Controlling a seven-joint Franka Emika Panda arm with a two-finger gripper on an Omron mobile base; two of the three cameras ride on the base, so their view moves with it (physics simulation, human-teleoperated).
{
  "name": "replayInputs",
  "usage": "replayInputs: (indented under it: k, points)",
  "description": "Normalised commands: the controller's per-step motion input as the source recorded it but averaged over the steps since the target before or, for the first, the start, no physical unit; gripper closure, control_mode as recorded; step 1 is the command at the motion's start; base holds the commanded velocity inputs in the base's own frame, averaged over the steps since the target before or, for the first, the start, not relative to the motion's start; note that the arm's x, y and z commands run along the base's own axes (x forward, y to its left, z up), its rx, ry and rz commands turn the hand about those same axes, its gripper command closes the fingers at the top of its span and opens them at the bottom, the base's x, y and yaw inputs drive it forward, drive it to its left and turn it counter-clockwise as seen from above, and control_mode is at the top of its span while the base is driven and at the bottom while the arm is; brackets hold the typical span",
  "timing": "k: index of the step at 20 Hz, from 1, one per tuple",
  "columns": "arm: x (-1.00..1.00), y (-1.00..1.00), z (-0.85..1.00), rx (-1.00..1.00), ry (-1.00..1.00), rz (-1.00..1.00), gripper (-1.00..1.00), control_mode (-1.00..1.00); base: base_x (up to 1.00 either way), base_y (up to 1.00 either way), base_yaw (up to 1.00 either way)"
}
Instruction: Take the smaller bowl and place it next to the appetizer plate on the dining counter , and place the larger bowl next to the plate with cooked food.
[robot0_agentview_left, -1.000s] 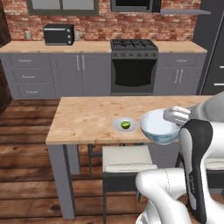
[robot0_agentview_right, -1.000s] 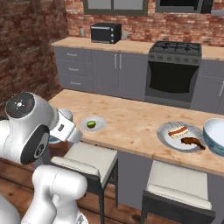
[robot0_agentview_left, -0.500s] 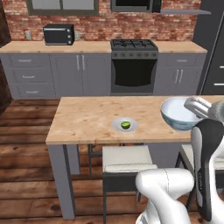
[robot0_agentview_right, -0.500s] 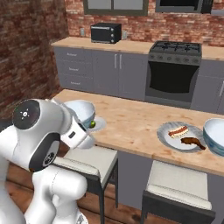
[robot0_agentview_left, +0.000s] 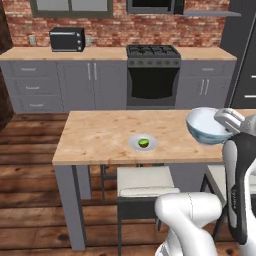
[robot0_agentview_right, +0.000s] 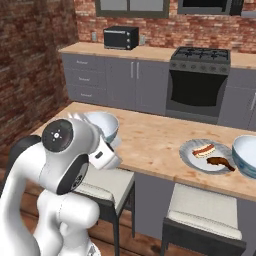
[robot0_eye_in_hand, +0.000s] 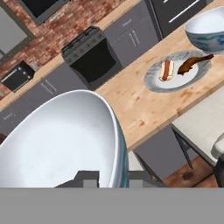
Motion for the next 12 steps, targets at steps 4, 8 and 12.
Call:
replayInputs:
  k: [4,8,12]
  points:
    - [0.48,-0.02,-0.40,0.00,0.12,0.00,1.00,-1.00,0.00,0.00,0.00]
    - [0.36,0.00,-0.43,0.00,0.01,0.00,1.00,-1.00,0.00,0.00,0.00]
    - [0.34,0.00,-0.39,0.00,0.00,0.00,1.00,-1.00,0.00,0.00,0.00]
